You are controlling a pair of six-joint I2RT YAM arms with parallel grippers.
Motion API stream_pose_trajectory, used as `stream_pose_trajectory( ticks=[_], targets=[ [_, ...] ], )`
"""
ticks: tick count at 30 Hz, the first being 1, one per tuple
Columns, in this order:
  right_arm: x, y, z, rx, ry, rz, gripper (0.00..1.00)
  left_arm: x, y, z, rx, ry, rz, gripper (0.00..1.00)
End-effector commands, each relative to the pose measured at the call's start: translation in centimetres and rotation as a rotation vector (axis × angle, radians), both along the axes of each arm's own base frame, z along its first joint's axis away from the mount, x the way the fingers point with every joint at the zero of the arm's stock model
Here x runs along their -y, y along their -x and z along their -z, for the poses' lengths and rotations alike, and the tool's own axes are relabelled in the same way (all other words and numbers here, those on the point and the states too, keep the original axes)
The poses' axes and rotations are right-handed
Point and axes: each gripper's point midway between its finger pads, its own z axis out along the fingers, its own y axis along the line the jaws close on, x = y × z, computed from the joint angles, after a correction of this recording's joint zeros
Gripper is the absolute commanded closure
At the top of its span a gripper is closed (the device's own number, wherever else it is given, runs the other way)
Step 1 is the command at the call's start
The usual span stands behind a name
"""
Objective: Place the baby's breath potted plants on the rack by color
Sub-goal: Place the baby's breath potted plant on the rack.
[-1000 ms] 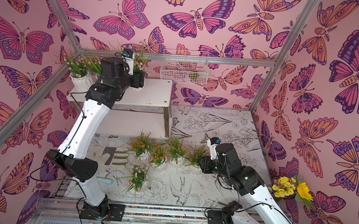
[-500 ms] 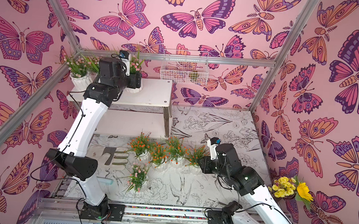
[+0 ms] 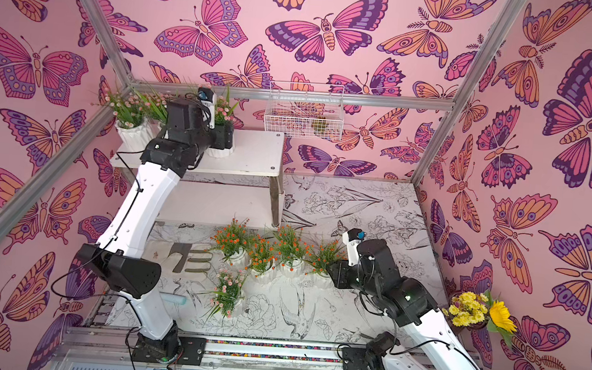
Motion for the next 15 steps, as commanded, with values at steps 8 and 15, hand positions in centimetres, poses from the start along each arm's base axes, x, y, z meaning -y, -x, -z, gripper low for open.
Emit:
stream_pose_trajectory(
  ticks=[8, 15],
  targets=[
    [0.23, 0.3, 0.17, -0.013, 0.001, 0.004, 0.74, -1.12, -0.49, -1.1, 0.054, 0.006, -0.058, 0.0],
    [0.06, 0.13, 0.14, -0.012, 0.003, -0.002, 0.74, -0.92, 0.01, -1.54, 0.06, 0.026, -0.044, 0.0]
  ],
)
